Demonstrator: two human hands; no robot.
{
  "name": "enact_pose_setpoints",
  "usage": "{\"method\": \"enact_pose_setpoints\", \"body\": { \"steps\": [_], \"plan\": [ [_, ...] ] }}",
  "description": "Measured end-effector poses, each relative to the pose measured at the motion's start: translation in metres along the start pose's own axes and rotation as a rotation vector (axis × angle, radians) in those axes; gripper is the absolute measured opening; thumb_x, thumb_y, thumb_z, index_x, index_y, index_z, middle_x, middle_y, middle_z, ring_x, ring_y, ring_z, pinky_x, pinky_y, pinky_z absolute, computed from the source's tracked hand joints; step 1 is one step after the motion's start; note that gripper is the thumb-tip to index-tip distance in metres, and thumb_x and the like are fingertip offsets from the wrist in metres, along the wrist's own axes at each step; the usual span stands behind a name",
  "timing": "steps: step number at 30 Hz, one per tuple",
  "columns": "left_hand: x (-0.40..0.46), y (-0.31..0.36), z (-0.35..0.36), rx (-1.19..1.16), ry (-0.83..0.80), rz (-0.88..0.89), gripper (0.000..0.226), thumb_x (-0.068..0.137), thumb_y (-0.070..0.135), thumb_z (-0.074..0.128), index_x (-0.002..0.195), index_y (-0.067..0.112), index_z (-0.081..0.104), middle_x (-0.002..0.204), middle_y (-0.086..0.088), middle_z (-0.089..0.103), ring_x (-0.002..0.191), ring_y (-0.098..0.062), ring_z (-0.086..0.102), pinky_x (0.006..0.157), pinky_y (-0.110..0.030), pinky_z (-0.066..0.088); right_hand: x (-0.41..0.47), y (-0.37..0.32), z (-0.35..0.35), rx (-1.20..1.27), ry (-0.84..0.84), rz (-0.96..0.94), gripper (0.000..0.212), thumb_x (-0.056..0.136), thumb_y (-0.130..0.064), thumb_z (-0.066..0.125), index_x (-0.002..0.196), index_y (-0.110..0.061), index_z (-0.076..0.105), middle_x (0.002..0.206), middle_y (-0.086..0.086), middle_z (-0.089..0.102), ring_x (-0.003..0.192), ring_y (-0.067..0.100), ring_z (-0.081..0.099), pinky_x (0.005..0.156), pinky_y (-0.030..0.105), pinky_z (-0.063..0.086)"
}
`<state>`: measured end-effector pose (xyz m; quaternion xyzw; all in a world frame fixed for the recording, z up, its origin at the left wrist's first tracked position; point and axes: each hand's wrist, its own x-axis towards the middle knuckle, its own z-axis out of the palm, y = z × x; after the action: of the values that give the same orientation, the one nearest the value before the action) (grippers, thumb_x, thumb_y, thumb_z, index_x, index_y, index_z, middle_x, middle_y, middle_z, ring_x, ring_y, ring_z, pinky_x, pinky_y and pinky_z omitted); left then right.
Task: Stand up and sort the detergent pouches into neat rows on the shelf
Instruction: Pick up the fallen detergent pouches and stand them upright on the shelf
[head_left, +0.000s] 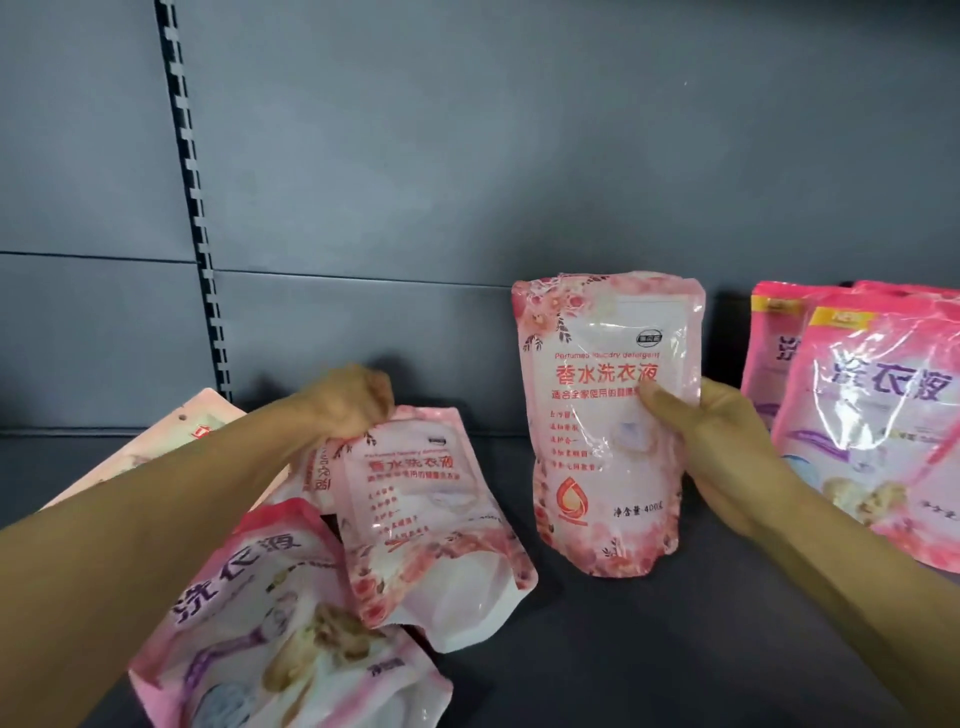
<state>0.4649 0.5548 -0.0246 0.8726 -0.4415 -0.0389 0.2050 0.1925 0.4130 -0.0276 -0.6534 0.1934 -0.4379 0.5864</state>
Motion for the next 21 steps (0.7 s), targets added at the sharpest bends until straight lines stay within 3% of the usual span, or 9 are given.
{"method": "enact_pose_setpoints", "body": {
  "steps": [2, 4, 6, 12, 16, 21],
  "plan": [
    [0.0, 0.007, -0.006, -0.153, 0.103, 0.024, 0.025, 0.085, 0.001, 0.055, 0.067, 0.018, 0.057, 0.085, -0.014, 0.068, 0.077, -0.028, 0.064, 0.059, -0.015, 0.041, -0.001, -0.003, 0.001, -0.002, 0.028, -0.015, 0.019, 0.09, -0.008, 0.055, 0.106, -0.009, 0.067, 0.103, 0.007, 0.073, 0.093, 0.023, 0.071, 0.08, 0.036, 0.058],
    [-0.005, 0.019, -0.012, -0.337, 0.167, 0.042, 0.026, 0.085, 0.002, 0.06, 0.063, 0.016, 0.06, 0.058, -0.002, 0.062, 0.051, -0.013, 0.054, 0.039, -0.01, 0.036, -0.005, -0.004, 0.0, 0.035, 0.064, -0.014, 0.018, 0.091, -0.008, 0.054, 0.103, -0.011, 0.067, 0.101, 0.003, 0.073, 0.091, 0.02, 0.071, 0.079, 0.034, 0.058],
    [-0.014, 0.034, -0.02, -0.473, 0.227, 0.074, 0.029, 0.085, 0.001, 0.062, 0.06, 0.017, 0.06, 0.039, 0.009, 0.054, 0.034, 0.001, 0.044, 0.034, -0.009, 0.033, -0.012, -0.006, -0.004, 0.059, 0.106, -0.012, 0.017, 0.092, -0.008, 0.053, 0.098, -0.014, 0.068, 0.096, -0.001, 0.074, 0.089, 0.019, 0.071, 0.076, 0.033, 0.059],
    [-0.049, 0.102, -0.056, -0.575, 0.375, 0.231, 0.031, 0.087, 0.004, 0.062, 0.059, 0.018, 0.059, 0.034, 0.015, 0.051, 0.029, 0.002, 0.042, 0.034, -0.007, 0.032, -0.036, -0.03, -0.04, 0.119, 0.257, -0.023, 0.017, 0.093, -0.012, 0.053, 0.101, -0.01, 0.068, 0.098, 0.007, 0.073, 0.087, 0.024, 0.072, 0.075, 0.043, 0.059],
    [-0.072, 0.156, -0.064, -0.598, 0.315, 0.373, 0.027, 0.087, 0.006, 0.063, 0.062, 0.017, 0.06, 0.038, 0.011, 0.054, 0.03, 0.001, 0.042, 0.035, -0.01, 0.034, -0.053, -0.051, -0.084, 0.107, 0.334, -0.083, 0.018, 0.094, -0.012, 0.051, 0.091, -0.014, 0.069, 0.085, 0.0, 0.075, 0.077, 0.018, 0.072, 0.069, 0.036, 0.06],
    [-0.078, 0.219, -0.057, -0.623, 0.377, 0.446, 0.028, 0.086, 0.006, 0.062, 0.061, 0.019, 0.059, 0.039, 0.011, 0.054, 0.031, 0.0, 0.041, 0.037, -0.008, 0.033, -0.079, -0.074, -0.148, 0.038, 0.453, -0.143, 0.019, 0.095, -0.013, 0.05, 0.088, -0.014, 0.068, 0.086, -0.002, 0.075, 0.081, 0.017, 0.072, 0.072, 0.036, 0.059]
  ]
}}
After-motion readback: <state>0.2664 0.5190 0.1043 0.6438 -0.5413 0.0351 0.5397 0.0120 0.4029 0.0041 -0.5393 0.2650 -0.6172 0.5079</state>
